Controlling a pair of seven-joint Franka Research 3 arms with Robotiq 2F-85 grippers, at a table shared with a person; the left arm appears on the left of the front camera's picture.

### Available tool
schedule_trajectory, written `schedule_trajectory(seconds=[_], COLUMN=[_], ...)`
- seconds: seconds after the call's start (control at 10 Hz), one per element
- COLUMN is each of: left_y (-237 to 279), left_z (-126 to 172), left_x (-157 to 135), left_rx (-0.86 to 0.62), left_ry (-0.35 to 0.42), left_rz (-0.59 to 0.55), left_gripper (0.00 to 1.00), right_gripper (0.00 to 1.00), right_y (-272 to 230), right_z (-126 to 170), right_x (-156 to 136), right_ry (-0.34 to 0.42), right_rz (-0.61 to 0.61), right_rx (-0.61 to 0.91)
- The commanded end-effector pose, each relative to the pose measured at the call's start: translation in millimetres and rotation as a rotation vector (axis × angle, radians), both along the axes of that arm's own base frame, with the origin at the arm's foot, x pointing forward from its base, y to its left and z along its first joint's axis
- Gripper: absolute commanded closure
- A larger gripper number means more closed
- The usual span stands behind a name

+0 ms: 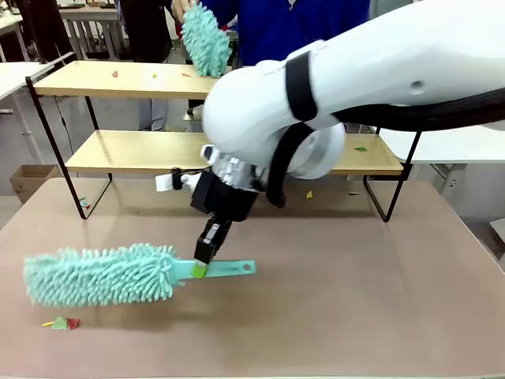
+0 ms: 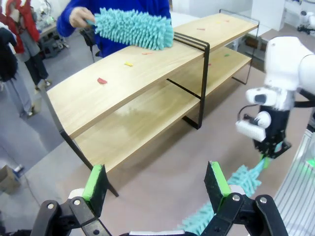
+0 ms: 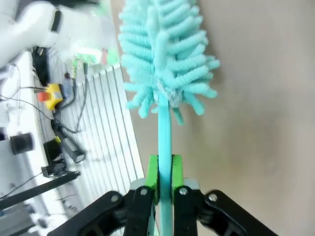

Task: Clean the shelves.
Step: Clean a randomly selected level of the Shelf with the Duster.

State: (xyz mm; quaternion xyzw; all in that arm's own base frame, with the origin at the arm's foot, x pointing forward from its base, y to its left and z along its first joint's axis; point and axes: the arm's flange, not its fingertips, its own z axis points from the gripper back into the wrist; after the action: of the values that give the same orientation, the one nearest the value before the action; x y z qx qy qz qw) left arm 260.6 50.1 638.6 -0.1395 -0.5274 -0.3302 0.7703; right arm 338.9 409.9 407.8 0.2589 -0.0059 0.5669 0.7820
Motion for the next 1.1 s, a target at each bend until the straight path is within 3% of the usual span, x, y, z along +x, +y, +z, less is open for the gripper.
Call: schedule_trajectory(seconds=[0.0, 0.2, 0.4, 0.6, 0.7, 0.8, 0.9, 1.0], left_y=[0.3, 0.3, 0.3, 0.3, 0.3, 0.3, 0.3, 0.3], left_z=[-1.5, -1.5, -1.5, -1.5, -1.5, -1.5, -1.5, -1.5], left_x=[1.1, 1.1, 1.1, 1.1, 1.1, 1.1, 1.1, 1.1], left_rx=[-0.004, -0.004, -0.004, -0.004, -0.004, -0.004, -0.004, -0.004], left_ry=[0.003, 0.003, 0.003, 0.003, 0.003, 0.003, 0.003, 0.003], left_rz=[-0.001, -0.001, -0.001, -0.001, -0.001, -0.001, -0.001, -0.001], left_gripper=[0.00, 0.00, 0.00, 0.00, 0.00, 0.00, 0.00, 0.00], right_gripper=[0.88, 0.88, 0.88, 0.88, 0.88, 0.88, 0.88, 0.88], right_y=[-53.2, -75.1, -118.1, -186.0, -216.1, -233.6, -162.4, -162.4], right_z=[14.3, 20.7, 29.4, 23.3, 19.9, 22.1, 26.6, 26.6], right_x=[-26.6, -45.9, -68.2, -113.6, -138.7, -155.7, -81.9, -81.9], right_ry=[-0.114, -0.171, -0.121, -0.038, -0.049, -0.059, -0.062, -0.062], right_rz=[-0.174, -0.251, -0.293, -0.428, -0.553, -0.830, -0.436, -0.436], right_rx=[0.092, 0.140, 0.138, 0.056, 0.043, 0.055, 0.070, 0.070])
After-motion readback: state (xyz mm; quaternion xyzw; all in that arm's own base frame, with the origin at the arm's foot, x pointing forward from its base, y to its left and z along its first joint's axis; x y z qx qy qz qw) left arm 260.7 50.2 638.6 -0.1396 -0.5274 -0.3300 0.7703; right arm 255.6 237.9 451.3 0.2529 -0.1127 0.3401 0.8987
